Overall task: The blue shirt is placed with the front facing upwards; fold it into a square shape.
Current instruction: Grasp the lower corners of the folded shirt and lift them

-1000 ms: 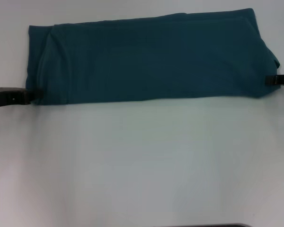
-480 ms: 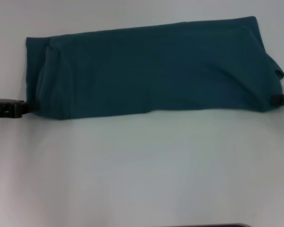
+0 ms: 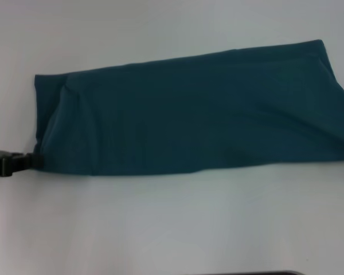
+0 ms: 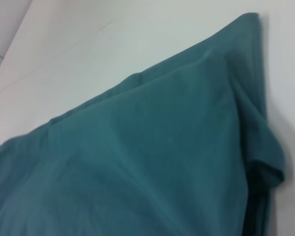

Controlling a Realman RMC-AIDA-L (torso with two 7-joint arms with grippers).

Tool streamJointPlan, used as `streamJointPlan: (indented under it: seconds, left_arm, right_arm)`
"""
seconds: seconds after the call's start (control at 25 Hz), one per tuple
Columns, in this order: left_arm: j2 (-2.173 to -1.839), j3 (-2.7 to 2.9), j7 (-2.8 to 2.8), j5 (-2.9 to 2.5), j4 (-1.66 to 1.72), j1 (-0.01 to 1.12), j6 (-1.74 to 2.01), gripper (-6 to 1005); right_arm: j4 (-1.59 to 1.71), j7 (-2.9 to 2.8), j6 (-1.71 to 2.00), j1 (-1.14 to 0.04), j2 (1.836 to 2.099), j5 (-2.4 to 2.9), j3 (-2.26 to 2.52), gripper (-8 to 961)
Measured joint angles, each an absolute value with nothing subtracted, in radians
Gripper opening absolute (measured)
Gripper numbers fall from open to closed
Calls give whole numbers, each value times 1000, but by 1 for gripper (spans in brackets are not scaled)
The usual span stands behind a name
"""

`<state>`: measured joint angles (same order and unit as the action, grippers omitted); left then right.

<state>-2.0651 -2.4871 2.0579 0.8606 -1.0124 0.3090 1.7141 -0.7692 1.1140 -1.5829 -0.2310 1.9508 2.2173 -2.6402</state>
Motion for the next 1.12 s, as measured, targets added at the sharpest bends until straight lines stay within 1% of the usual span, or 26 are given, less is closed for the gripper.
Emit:
streamJointPlan:
  seconds: [0.16,0.56,1.12]
  left_arm:
    - [-2059,-2514,2061,851,-1015,290,1770,21]
    - [-2061,-2521,2046,804,-994,262,1773,26]
    - [-2060,-2528,2039,787,-965,258,1747,33]
  right_arm:
    - [-770,1115,-1596,-212,1945,2221,-2647,13]
    - [-762,1118,-1600,-199,1960,2278,-2660,13]
    - [-758,1127,-1603,-191,1965,2278,-2691,14]
